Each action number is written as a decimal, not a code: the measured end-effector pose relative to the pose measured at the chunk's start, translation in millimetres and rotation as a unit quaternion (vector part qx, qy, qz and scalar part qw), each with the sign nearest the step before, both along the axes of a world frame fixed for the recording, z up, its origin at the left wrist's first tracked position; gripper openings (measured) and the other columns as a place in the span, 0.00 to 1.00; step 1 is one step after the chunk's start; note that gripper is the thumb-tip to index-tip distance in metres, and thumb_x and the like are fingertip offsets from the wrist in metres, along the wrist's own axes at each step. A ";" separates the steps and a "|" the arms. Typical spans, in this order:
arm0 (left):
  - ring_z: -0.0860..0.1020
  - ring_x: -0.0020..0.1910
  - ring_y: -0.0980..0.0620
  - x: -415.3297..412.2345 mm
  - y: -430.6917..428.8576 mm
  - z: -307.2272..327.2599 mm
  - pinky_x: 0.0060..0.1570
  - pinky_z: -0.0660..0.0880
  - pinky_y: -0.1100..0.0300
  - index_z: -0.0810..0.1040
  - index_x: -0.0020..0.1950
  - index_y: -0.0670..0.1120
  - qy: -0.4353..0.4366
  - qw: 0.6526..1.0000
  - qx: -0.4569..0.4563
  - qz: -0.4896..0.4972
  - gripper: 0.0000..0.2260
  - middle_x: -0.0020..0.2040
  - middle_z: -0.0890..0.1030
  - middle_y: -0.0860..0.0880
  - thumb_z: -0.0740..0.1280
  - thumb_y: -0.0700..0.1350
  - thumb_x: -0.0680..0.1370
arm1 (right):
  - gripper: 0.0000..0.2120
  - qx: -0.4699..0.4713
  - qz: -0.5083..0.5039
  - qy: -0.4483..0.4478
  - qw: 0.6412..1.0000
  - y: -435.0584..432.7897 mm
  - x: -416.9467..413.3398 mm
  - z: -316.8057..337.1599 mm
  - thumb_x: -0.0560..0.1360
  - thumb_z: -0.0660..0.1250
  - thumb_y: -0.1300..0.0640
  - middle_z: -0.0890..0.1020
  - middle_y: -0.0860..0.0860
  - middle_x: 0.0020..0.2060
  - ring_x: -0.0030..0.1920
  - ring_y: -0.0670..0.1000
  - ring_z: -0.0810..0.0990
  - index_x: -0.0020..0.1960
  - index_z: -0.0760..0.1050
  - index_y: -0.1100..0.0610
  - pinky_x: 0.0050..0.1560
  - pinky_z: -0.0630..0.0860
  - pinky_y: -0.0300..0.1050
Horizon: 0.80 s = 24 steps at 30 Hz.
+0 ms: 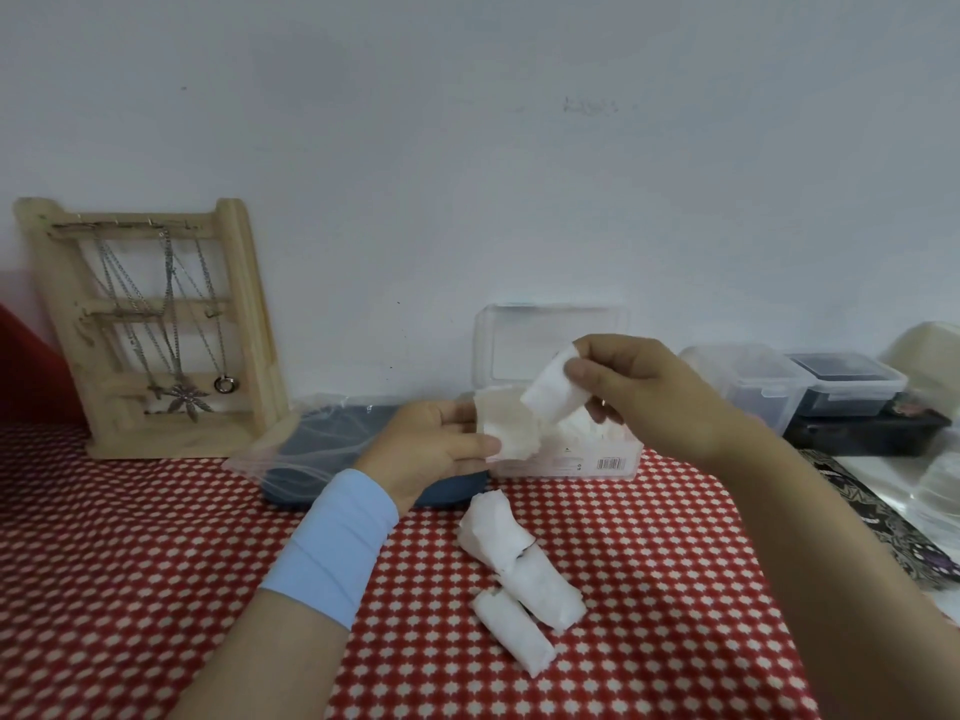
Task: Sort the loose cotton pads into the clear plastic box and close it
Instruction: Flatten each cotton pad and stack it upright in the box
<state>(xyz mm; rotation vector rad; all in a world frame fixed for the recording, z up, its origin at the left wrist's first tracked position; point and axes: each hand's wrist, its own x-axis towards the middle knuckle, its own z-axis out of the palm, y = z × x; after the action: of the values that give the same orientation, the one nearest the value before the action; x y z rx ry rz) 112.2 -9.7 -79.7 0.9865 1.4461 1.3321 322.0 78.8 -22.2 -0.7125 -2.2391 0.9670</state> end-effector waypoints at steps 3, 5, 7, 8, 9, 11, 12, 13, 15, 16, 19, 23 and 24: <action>0.85 0.54 0.50 4.5 0.1 1.8 0.54 0.82 0.56 0.82 0.55 0.47 0.016 0.999 -0.013 -0.024 0.13 0.53 0.87 0.49 0.73 0.33 0.74 | 0.09 -0.022 0.050 -0.068 0.996 -0.4 -1.8 -4.1 0.83 0.63 0.55 0.75 0.46 0.28 0.30 0.46 0.70 0.50 0.82 0.53 0.33 0.69 0.39; 0.85 0.54 0.50 8.3 -0.3 3.4 0.56 0.81 0.55 0.82 0.57 0.46 0.030 0.998 -0.021 -0.048 0.14 0.53 0.87 0.48 0.74 0.34 0.74 | 0.07 -0.006 0.034 -0.067 0.997 -0.2 -8.0 -8.7 0.82 0.66 0.56 0.77 0.40 0.27 0.27 0.40 0.71 0.51 0.83 0.52 0.32 0.69 0.34; 0.85 0.55 0.49 10.7 -0.9 4.5 0.57 0.81 0.53 0.81 0.61 0.43 0.042 0.997 -0.026 -0.067 0.16 0.54 0.87 0.47 0.74 0.34 0.75 | 0.04 0.016 0.010 -0.060 0.998 0.4 -12.8 -12.2 0.79 0.70 0.56 0.79 0.38 0.29 0.28 0.38 0.74 0.51 0.83 0.51 0.33 0.70 0.31; 0.85 0.55 0.49 11.3 -1.1 4.7 0.58 0.81 0.53 0.81 0.63 0.42 0.044 0.996 -0.028 -0.071 0.17 0.54 0.87 0.46 0.73 0.34 0.75 | 0.03 0.024 -0.001 -0.061 0.998 1.8 -13.9 -13.9 0.78 0.72 0.55 0.80 0.39 0.31 0.29 0.37 0.75 0.51 0.83 0.49 0.34 0.71 0.31; 0.85 0.55 0.49 11.4 -1.0 4.6 0.58 0.81 0.53 0.81 0.64 0.42 0.044 0.996 -0.027 -0.076 0.17 0.54 0.87 0.46 0.73 0.33 0.75 | 0.03 0.030 -0.011 -0.063 0.997 3.3 -14.5 -15.6 0.77 0.73 0.54 0.80 0.41 0.33 0.30 0.37 0.75 0.50 0.83 0.47 0.35 0.71 0.31; 0.85 0.55 0.48 12.5 -1.7 5.5 0.57 0.81 0.54 0.80 0.64 0.41 0.036 0.996 -0.024 -0.083 0.17 0.54 0.87 0.45 0.72 0.32 0.76 | 0.05 0.047 -0.027 -0.077 0.996 6.5 -15.5 -18.6 0.75 0.75 0.52 0.80 0.42 0.35 0.32 0.36 0.75 0.47 0.81 0.42 0.36 0.71 0.31; 0.85 0.55 0.48 12.8 -2.5 5.8 0.58 0.81 0.54 0.80 0.64 0.41 0.036 0.995 -0.022 -0.087 0.17 0.54 0.86 0.45 0.71 0.32 0.76 | 0.07 0.062 -0.036 -0.088 0.994 7.8 -15.8 -19.8 0.74 0.75 0.51 0.80 0.42 0.36 0.34 0.36 0.76 0.46 0.80 0.40 0.36 0.71 0.31; 0.85 0.55 0.48 13.3 -2.8 6.3 0.58 0.81 0.53 0.80 0.65 0.41 0.036 0.995 -0.021 -0.091 0.17 0.54 0.86 0.45 0.71 0.32 0.77 | 0.08 0.079 -0.045 -0.094 0.991 8.7 -16.1 -20.5 0.74 0.76 0.51 0.80 0.42 0.37 0.34 0.36 0.76 0.45 0.79 0.39 0.36 0.71 0.30; 0.85 0.55 0.47 15.9 -3.1 8.0 0.57 0.81 0.52 0.80 0.64 0.40 0.010 0.995 -0.019 -0.092 0.14 0.55 0.86 0.43 0.68 0.35 0.79 | 0.08 0.103 -0.059 -0.090 0.989 9.3 -15.6 -21.6 0.73 0.76 0.49 0.80 0.41 0.38 0.35 0.36 0.76 0.47 0.78 0.40 0.36 0.71 0.29; 0.85 0.54 0.46 17.3 -2.8 9.1 0.56 0.82 0.51 0.80 0.63 0.39 -0.026 0.996 -0.017 -0.084 0.12 0.55 0.86 0.42 0.66 0.37 0.80 | 0.08 0.115 -0.065 -0.086 0.988 9.5 -15.3 -22.3 0.73 0.76 0.48 0.80 0.41 0.40 0.36 0.37 0.76 0.49 0.79 0.40 0.37 0.71 0.30; 0.84 0.55 0.44 20.0 -2.1 11.7 0.56 0.82 0.49 0.80 0.62 0.40 -0.093 0.992 -0.002 -0.080 0.14 0.55 0.85 0.41 0.67 0.46 0.80 | 0.15 0.140 -0.071 -0.090 0.984 8.1 -15.4 -23.0 0.75 0.73 0.45 0.79 0.36 0.52 0.45 0.38 0.78 0.60 0.78 0.40 0.47 0.73 0.33; 0.84 0.56 0.47 21.9 -3.4 9.9 0.58 0.81 0.52 0.80 0.63 0.42 0.012 0.996 -0.007 -0.086 0.16 0.56 0.86 0.44 0.73 0.38 0.76 | 0.26 0.039 -0.032 -0.097 0.994 7.5 -15.9 -23.1 0.77 0.71 0.48 0.81 0.38 0.57 0.53 0.41 0.81 0.74 0.70 0.44 0.56 0.78 0.39; 0.85 0.55 0.48 21.5 -3.4 9.1 0.56 0.82 0.54 0.80 0.64 0.42 0.027 0.997 -0.012 -0.076 0.16 0.55 0.86 0.45 0.73 0.35 0.76 | 0.27 0.001 -0.019 -0.095 0.995 7.7 -15.4 -23.2 0.77 0.72 0.50 0.83 0.40 0.54 0.51 0.43 0.83 0.74 0.70 0.45 0.56 0.81 0.43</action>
<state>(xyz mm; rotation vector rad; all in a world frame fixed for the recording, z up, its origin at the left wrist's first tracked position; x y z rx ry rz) 133.7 -13.1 -70.6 1.1014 1.3944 1.1823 306.6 86.5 -45.4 -0.8758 -2.3790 0.9124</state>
